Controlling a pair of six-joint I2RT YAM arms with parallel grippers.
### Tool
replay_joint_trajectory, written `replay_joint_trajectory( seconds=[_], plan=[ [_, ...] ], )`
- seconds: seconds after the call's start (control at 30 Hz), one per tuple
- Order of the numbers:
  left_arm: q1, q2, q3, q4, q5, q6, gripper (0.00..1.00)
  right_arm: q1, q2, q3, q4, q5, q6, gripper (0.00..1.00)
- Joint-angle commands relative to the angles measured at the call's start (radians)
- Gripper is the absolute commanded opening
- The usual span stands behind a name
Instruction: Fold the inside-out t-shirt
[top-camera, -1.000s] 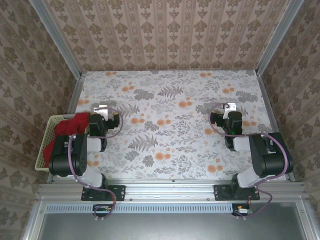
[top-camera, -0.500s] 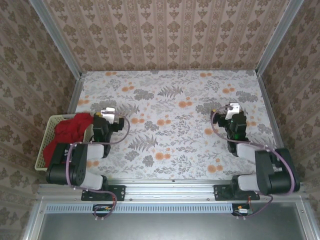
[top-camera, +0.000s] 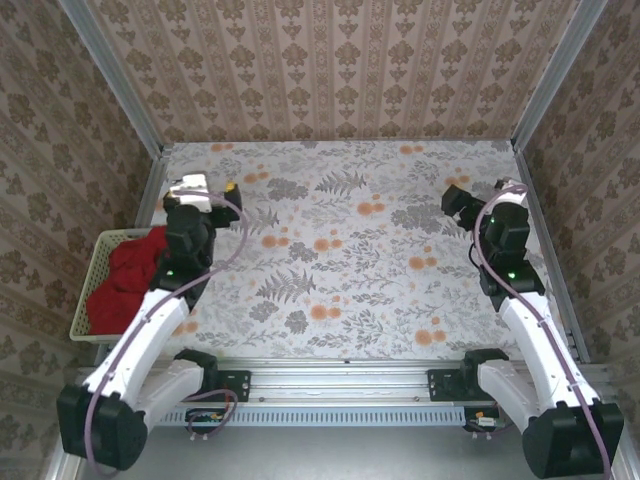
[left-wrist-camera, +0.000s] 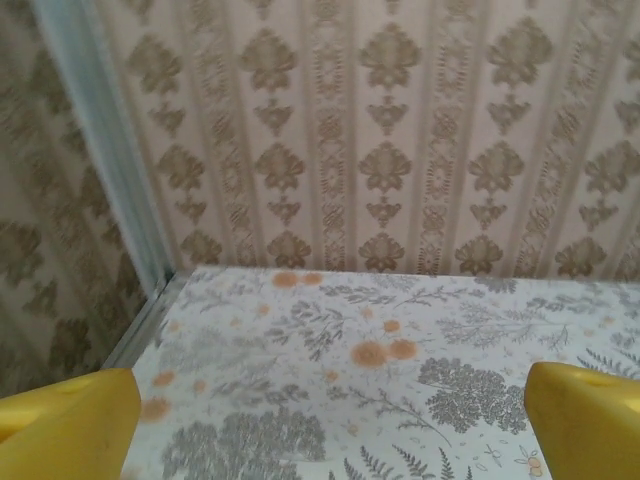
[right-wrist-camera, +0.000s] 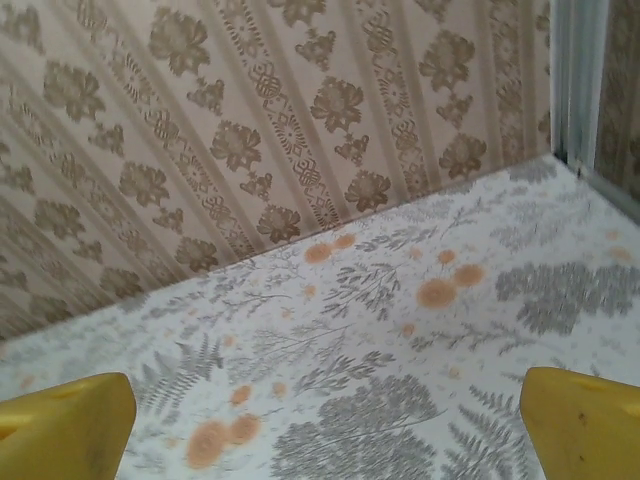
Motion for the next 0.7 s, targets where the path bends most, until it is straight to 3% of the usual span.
replay_joint_trajectory(
  seconds=[0.0,0.07,0.27,0.33,0.53,0.67],
  plan=[
    [0.081,-0.059,-0.027,-0.312,0.057,-0.234,1.00,-0.012,-0.018,-0.020,-0.141,-0.105,0.099,1.00],
    [0.142,-0.103,-0.078,-0.294,0.131,-0.274,1.00,-0.012,-0.008,-0.010,-0.163,-0.147,0.092,1.00],
    [0.298,0.028,0.036,-0.568,-0.054,-0.371,1.00,-0.002,0.042,0.003,-0.224,-0.225,0.080,1.00],
    [0.337,0.096,0.067,-0.588,-0.075,-0.392,1.00,0.005,0.050,-0.010,-0.221,-0.232,0.083,1.00],
    [0.483,0.263,0.095,-0.594,0.051,-0.483,1.00,0.017,0.070,-0.005,-0.243,-0.236,0.082,1.00],
    [0.514,0.347,0.114,-0.591,0.096,-0.487,1.00,0.018,0.070,0.012,-0.266,-0.218,0.065,1.00]
  ],
)
